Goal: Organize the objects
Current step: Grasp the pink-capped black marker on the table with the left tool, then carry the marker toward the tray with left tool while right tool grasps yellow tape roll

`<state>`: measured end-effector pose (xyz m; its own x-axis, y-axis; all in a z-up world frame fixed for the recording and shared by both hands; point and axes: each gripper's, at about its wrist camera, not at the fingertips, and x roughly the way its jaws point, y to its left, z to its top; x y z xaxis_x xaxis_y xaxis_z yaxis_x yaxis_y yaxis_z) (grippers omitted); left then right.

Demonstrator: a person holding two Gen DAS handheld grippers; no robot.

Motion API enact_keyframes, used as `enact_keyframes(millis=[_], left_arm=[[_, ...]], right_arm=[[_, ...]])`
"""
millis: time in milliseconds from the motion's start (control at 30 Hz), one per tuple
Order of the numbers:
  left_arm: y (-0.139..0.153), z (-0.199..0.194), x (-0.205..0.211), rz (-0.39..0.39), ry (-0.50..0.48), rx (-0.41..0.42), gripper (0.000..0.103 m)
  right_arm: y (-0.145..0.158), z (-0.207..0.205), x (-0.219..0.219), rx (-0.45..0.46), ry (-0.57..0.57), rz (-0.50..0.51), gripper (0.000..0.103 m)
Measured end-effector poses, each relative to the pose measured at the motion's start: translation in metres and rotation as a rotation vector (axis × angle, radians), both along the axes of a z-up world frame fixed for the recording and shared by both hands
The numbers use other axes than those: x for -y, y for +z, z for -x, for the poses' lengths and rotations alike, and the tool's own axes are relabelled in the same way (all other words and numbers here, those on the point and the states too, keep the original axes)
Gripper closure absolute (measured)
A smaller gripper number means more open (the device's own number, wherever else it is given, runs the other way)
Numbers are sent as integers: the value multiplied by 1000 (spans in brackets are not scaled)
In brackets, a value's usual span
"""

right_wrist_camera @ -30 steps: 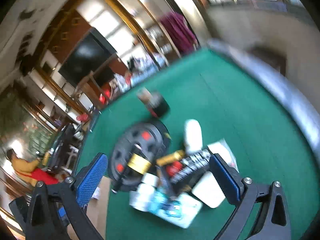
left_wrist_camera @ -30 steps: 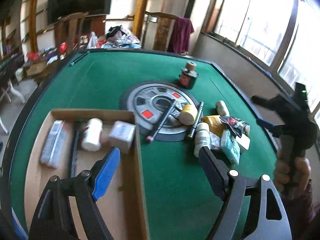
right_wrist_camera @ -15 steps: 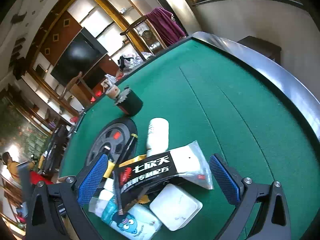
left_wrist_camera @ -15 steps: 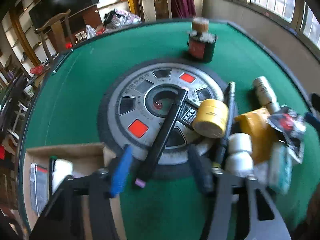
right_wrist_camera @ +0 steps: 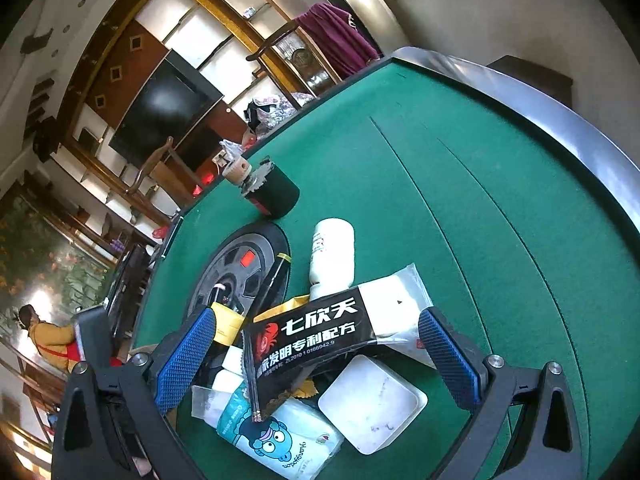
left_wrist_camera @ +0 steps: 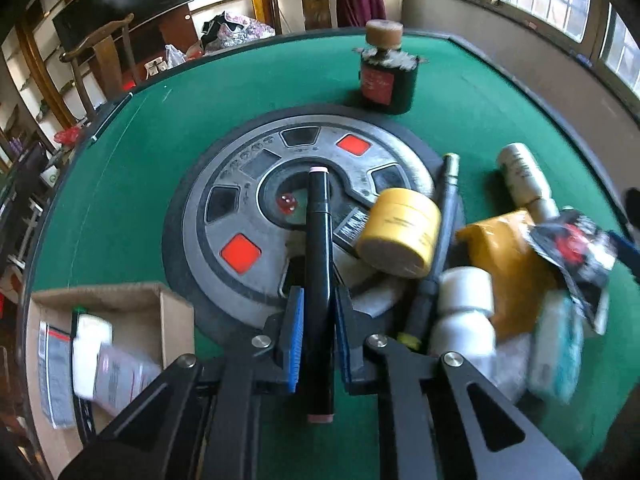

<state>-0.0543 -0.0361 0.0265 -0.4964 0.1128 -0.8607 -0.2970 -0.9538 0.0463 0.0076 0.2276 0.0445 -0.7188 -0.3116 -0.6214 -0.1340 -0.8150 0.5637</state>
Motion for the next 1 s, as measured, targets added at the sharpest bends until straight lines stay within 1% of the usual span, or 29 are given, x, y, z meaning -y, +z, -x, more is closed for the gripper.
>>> enact_keyframes(millis=[133,267,333,400,433,500,567,600,667,733,767,833,900,967,1000], left_arm=[[19,-23,7,-61,-12,-36,89],[44,-61,29,-158,-21,-76,89],[53,-77,38,-194,-17,-92,89],[60,-96,56,-249,-6,-100,89],[63,-105,66,-276,4,-105,89],[66,-118,82,-313,21,-117,89],[70,-132,96,-337,29,-137,89],[70,-137,104,-338,37,-151,89],[68,-145,118,-359,58,-156,89],[64,-147,132,-393,79,-154,89],[63,-149,139,-407,92,-155,89],[60,-156,155,-438,120,-152,89],[57,-160,170,-457,146,-148,89],[56,-163,181,-458,157,-151,89],[55,-163,185,-455,164,-155,89]], right_arm=[[-2,2,4,6,13,-25,0],[-1,1,11,-6,36,-55,0],[1,0,18,-19,52,-91,0],[9,-5,27,-50,59,-160,0],[16,-8,32,-68,48,-221,0],[29,-12,41,-97,46,-278,0],[45,-12,55,-134,102,-314,0],[52,-7,69,-138,164,-364,0],[56,11,103,-111,308,-464,0],[52,26,125,-85,372,-541,0],[44,38,138,-59,408,-590,1],[32,51,152,-23,451,-629,3],[18,64,167,7,499,-657,8],[9,70,178,20,520,-697,15],[5,72,181,25,529,-713,16]])
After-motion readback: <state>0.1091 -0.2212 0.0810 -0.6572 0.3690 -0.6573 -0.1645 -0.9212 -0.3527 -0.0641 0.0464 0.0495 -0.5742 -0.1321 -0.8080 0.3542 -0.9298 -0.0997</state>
